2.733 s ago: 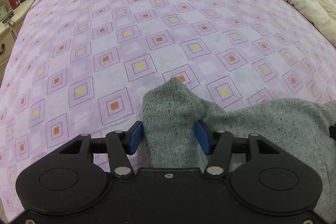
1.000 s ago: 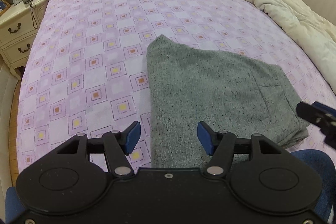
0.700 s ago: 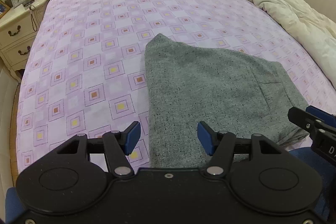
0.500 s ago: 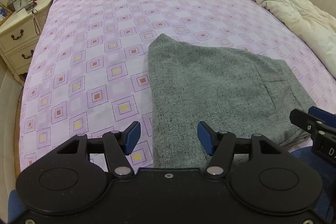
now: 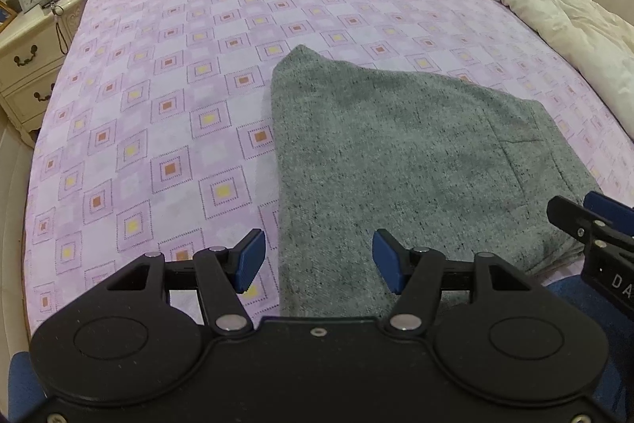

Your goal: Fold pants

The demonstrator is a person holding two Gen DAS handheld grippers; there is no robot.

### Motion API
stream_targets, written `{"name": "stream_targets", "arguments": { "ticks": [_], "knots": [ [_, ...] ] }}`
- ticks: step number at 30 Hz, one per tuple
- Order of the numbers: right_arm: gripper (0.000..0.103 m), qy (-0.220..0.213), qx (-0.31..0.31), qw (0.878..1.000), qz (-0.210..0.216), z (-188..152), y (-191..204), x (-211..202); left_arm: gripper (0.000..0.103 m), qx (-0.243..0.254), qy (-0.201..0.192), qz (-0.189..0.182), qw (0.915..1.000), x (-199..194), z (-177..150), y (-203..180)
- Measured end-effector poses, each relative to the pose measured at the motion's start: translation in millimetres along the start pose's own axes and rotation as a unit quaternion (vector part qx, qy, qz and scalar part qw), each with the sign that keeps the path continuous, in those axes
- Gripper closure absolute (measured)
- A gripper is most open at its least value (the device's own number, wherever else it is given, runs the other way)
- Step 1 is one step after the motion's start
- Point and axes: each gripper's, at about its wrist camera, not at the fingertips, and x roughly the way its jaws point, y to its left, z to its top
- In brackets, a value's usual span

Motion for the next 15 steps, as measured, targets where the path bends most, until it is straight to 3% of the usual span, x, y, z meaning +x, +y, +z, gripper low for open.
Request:
{"name": "stream_targets", "arguments": {
  "ticks": [15],
  "knots": [
    [0.062, -0.012, -0.004, 1.0, -0.005, -0.2, -3.7, -3.1, 0.039, 0.01, -0.004, -0.011, 0.9999, -6.4, -11.6, -10.7]
  ]
}}
